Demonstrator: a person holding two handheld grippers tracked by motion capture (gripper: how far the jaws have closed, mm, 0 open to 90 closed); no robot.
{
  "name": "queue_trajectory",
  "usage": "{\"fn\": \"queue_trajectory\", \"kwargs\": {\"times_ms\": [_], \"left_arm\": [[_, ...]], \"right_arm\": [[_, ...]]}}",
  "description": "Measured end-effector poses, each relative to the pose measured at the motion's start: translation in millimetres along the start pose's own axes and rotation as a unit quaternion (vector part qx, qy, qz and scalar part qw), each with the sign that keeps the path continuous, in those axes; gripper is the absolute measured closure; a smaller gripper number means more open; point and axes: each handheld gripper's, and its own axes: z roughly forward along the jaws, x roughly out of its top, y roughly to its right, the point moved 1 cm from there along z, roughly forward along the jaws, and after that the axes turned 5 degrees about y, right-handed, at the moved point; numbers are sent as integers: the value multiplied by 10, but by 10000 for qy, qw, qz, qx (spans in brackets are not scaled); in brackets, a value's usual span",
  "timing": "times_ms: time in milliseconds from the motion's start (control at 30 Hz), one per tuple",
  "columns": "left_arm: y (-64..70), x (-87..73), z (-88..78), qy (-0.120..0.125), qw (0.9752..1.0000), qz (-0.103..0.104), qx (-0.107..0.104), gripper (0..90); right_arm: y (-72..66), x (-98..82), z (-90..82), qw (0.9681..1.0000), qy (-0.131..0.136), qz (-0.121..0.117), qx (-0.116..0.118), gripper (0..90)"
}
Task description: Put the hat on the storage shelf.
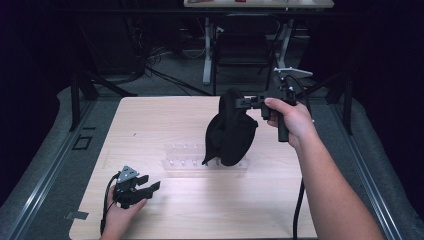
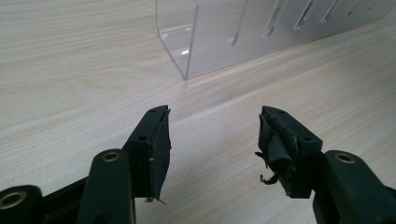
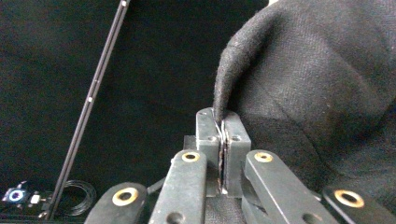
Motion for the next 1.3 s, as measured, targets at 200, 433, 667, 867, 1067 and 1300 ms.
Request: {"fn": "queue_trajectory", "kwargs": {"times_ms": [200,433,667,867,1067,1300], "left_arm": [[33,3,5,-23,10000,54,-15,439],[126,34,2,39,9997,150,-192,454],[222,115,-13,105,9990,288,-314,515],[332,232,-42,185,9980,364,-487,519],[459,433,3,314,9961,607,-557,519],[596,644,81,400,9943,761,-624,541]], "right_arm": [[18,-27,90,10000,-51,21,64,886],[21,-66,204,9994,-66,82,323,884],[22,-86,291,9988,-36,141,464,883],[18,-77,339,9985,-34,173,516,881],[3,-71,397,9983,-26,203,553,880],[-50,-62,476,9985,-66,152,519,880]]}}
